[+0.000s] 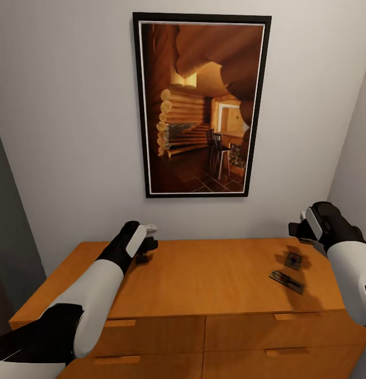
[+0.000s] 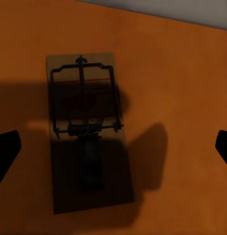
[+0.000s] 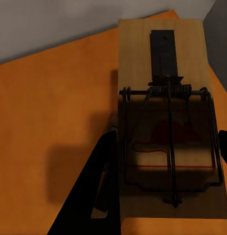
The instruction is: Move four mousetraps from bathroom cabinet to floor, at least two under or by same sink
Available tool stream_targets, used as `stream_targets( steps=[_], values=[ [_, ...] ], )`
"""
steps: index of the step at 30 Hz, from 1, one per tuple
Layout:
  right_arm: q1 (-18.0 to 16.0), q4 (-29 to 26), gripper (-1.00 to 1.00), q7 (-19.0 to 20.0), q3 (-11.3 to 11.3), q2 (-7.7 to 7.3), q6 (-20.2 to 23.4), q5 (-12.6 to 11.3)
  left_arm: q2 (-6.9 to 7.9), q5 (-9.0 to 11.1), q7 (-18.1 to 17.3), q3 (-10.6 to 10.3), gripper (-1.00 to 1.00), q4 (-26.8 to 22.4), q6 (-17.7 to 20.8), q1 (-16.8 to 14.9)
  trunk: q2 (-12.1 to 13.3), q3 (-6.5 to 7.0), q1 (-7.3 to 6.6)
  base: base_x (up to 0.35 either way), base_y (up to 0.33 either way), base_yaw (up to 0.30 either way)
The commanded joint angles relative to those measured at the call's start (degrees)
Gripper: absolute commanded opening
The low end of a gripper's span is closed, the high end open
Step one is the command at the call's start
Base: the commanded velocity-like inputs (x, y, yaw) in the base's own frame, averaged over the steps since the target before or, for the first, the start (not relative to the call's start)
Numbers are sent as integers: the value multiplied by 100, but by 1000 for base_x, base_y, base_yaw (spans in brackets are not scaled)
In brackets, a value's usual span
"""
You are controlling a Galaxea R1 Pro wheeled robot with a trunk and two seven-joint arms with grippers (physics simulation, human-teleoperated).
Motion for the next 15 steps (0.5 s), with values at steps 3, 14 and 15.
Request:
stream_targets(
  steps=[3,14,15],
  values=[
    [-4,-5,-100,-29,-12,1,19,-35,-3,56,50,8,100,-7,11,-3,-4,-7,0,0,0,0],
    [-4,2,-100,-29,-12,6,19,-43,-3,64,50,16,100,1,7,-3,-4,-7,0,0,0,36],
    [-4,3,-100,-29,-12,7,19,-44,-3,66,50,16,100,3,6,-3,-4,-7,0,0,0,5]
  ],
)
